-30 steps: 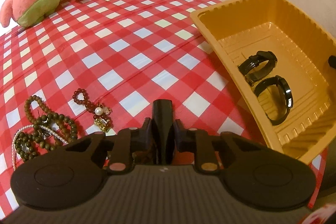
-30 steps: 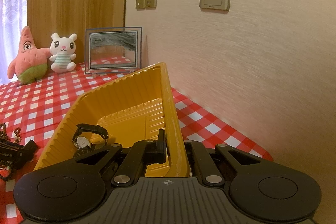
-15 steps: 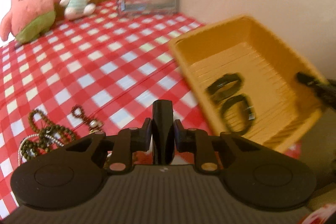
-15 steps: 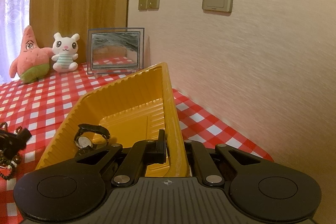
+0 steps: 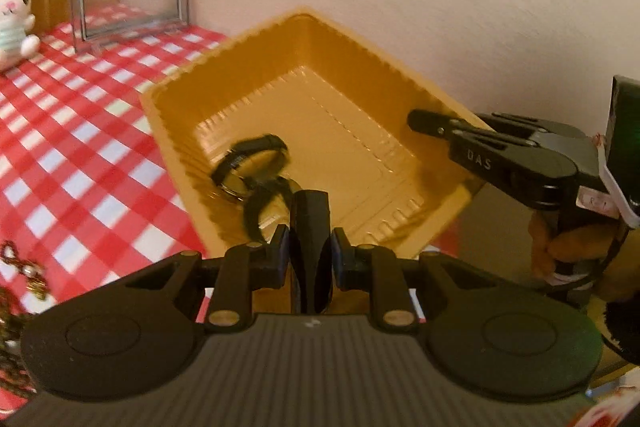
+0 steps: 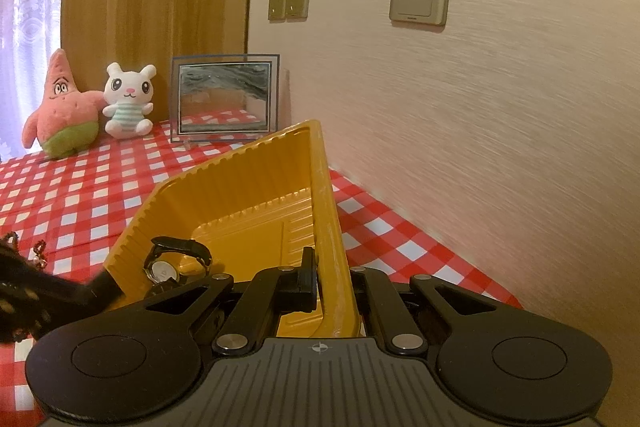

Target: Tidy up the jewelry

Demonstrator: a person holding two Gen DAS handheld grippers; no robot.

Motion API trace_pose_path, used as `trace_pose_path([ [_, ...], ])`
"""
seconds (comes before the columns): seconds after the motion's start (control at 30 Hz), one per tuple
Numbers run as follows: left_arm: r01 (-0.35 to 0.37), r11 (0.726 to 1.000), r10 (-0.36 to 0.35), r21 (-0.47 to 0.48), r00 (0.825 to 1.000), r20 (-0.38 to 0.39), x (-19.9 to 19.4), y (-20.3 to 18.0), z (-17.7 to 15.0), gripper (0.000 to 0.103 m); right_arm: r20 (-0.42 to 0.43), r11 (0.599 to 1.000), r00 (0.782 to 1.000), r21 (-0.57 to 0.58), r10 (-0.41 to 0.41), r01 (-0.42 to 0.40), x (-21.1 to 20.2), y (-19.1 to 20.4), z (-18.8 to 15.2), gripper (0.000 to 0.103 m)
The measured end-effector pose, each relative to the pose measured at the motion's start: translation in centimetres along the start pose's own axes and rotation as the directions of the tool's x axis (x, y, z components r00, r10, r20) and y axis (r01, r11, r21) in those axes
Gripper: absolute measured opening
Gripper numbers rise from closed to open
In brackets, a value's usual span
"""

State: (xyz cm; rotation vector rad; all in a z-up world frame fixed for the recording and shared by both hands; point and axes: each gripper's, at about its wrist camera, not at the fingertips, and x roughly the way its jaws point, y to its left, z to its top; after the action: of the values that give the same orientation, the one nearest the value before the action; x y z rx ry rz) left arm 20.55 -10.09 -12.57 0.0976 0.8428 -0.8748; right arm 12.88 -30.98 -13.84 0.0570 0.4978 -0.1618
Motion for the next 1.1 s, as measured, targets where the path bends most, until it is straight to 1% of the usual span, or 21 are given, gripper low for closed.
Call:
trace_pose_path([
  [0.1,0.005,1.0,-0.005,-0.001,1.0,-0.03,0.7,0.0,-0.3,0.019,0.001,1.0,1.0,-0.001,0.003,-0.003,0.0,-0.1,0.1,0.004],
  [0.17,0.024,1.0,-0.024,0.005,0.999,-0.044,1.0,0.1,-0.4,0.019,0.001,1.0,1.0,-0.001,0.002,-0.002,0.0,-0.1,0.1,0.004],
  [0.23,0.024,1.0,-0.024,0.001,0.999,-0.044,0.9,0.3,-0.4,0.019,0.0,1.0,1.0,0.0,0.003,-0.003,0.0,-0.1,0.1,0.004],
  [0.27,0.019,1.0,-0.019,-0.006,0.999,-0.037,0.8,0.4,-0.4,0.021,-0.001,1.0,1.0,-0.001,0.003,-0.003,0.0,0.0,0.0,0.004],
  [0.4,-0.004,0.999,0.004,-0.038,1.0,-0.015,-0.5,1.0,-0.3,0.021,-0.001,1.0,1.0,-0.003,0.004,-0.004,0.0,0.0,0.1,0.004],
  [0.47,-0.017,0.998,0.016,-0.055,1.0,-0.006,-1.3,1.3,-0.3,0.021,-0.002,1.0,1.0,-0.004,0.006,-0.006,0.0,-0.1,0.1,0.004],
  [0.57,-0.053,0.995,0.054,-0.088,0.998,0.016,-3.1,2.2,-0.6,0.021,-0.006,1.0,1.0,-0.002,0.007,-0.007,0.1,-0.2,0.0,0.004],
  [0.67,-0.109,0.985,0.113,-0.135,0.993,0.028,-4.9,3.6,-1.3,0.021,-0.007,1.0,1.0,0.0,0.007,-0.007,0.2,-0.3,0.0,0.004],
  [0.77,-0.188,0.965,0.195,-0.182,0.98,0.022,-6.6,5.5,-2.4,0.021,-0.008,1.0,1.0,0.001,0.007,-0.007,0.2,-0.3,0.0,0.004],
  [0.9,-0.302,0.924,0.307,-0.236,0.952,-0.016,-8.3,8.1,-4.2,0.021,-0.017,1.0,1.0,0.023,0.009,-0.008,0.5,-0.8,-0.2,0.004],
  [1.03,-0.383,0.891,0.387,-0.245,0.922,-0.037,-8.9,9.9,-5.3,0.021,-0.016,1.0,1.0,0.024,0.006,-0.006,0.6,-0.9,-0.2,0.004],
  [1.1,-0.41,0.881,0.412,-0.235,0.91,-0.041,-8.8,10.5,-5.5,0.021,-0.015,1.0,1.0,0.023,0.006,-0.005,0.6,-0.9,-0.2,0.004],
])
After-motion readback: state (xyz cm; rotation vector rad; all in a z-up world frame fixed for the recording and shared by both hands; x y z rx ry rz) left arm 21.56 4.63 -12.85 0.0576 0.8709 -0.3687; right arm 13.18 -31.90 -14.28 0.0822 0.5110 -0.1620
